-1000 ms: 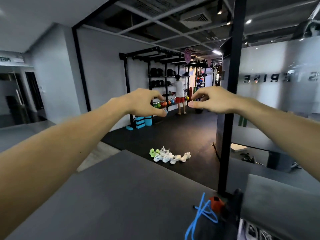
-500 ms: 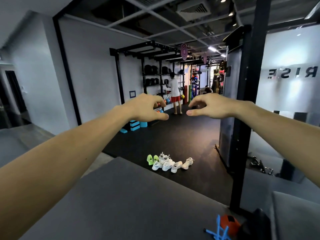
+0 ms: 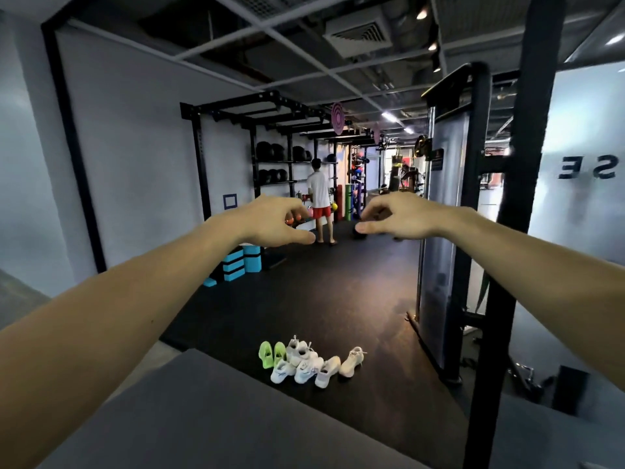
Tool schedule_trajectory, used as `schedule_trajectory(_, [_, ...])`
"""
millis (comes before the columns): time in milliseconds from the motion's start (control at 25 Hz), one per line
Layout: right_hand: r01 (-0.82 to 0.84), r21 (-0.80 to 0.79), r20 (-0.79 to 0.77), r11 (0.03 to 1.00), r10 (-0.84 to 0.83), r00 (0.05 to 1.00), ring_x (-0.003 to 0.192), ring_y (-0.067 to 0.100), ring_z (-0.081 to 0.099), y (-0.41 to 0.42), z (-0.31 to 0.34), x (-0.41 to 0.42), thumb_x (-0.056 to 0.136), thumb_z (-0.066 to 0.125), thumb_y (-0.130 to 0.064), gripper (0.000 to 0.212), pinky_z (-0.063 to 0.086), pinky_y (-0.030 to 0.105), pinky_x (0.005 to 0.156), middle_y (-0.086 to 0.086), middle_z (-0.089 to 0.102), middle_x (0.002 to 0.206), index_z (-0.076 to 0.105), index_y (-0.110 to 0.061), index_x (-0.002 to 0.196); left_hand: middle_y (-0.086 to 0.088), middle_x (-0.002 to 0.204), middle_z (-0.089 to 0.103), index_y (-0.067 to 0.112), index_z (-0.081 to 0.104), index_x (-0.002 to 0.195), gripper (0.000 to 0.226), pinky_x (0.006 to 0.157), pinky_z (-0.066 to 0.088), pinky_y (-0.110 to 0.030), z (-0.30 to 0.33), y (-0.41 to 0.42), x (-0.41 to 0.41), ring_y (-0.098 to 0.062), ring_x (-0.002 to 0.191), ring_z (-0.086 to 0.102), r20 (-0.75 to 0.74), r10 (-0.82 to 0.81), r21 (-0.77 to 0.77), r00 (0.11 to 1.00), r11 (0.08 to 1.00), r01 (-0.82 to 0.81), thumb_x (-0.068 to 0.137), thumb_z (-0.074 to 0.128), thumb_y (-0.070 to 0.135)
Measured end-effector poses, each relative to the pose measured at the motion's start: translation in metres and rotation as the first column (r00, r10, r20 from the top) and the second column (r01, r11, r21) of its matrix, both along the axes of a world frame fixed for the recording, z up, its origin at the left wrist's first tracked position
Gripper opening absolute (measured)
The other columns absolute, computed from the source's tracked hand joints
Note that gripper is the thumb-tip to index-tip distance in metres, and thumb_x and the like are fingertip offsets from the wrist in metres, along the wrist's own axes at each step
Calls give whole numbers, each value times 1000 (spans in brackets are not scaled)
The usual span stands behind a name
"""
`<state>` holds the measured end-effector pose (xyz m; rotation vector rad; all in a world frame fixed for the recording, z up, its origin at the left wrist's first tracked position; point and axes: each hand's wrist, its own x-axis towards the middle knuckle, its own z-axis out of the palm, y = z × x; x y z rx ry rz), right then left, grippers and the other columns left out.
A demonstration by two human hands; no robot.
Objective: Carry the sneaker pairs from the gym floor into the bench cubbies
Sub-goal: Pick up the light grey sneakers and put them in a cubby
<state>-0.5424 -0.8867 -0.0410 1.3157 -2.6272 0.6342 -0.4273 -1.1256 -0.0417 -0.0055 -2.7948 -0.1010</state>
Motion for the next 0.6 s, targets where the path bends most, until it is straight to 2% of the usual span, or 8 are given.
schedule_trajectory(120, [63,58,-6,996,-63,998,86,5,55,-42,-6,-82,82,61,-54,45,39,22,70,-12,56,97,59,-23,115,1,128,54,35,50,124,53,83,40,-29,-2,-53,-84,-15,110,50,9,-48,7,999,999,48,80,57,63])
schedule_trajectory(240, [118,96,15,988,-120,993,104,14,53,-79,-9,-165,82,60,-55,45,41,28,86,-6,57,114,60,-23,114,1,125,54,35,52,122,51,88,43,-32,-1,-101,-176,-16,110,51,56,-77,16,996,997,76,79,58,62])
schedule_trajectory(360, [158,62,75,985,-163,984,104,13,53,-105,-13,-236,82,61,-54,46,39,25,84,-5,58,113,60,-21,115,1,122,57,31,54,121,51,85,43,-29,-6,-128,-264,-14,107,53,67,-136,55,988,990,133,79,61,59])
schedule_trajectory(520, [189,33,70,982,-190,979,98,11,51,-131,-30,-357,83,62,-51,43,36,23,78,-4,57,111,62,-20,112,2,121,57,32,51,125,57,85,45,-28,-27,-151,-401,-13,105,55,96,-192,80,977,980,184,78,60,62])
schedule_trajectory(600, [186,11,53,983,-186,981,99,11,51,-140,-41,-423,83,62,-51,42,35,24,79,-2,57,116,62,-20,111,2,121,57,32,51,125,57,85,45,-29,-36,-163,-466,-12,105,54,82,-198,82,977,978,191,78,60,63])
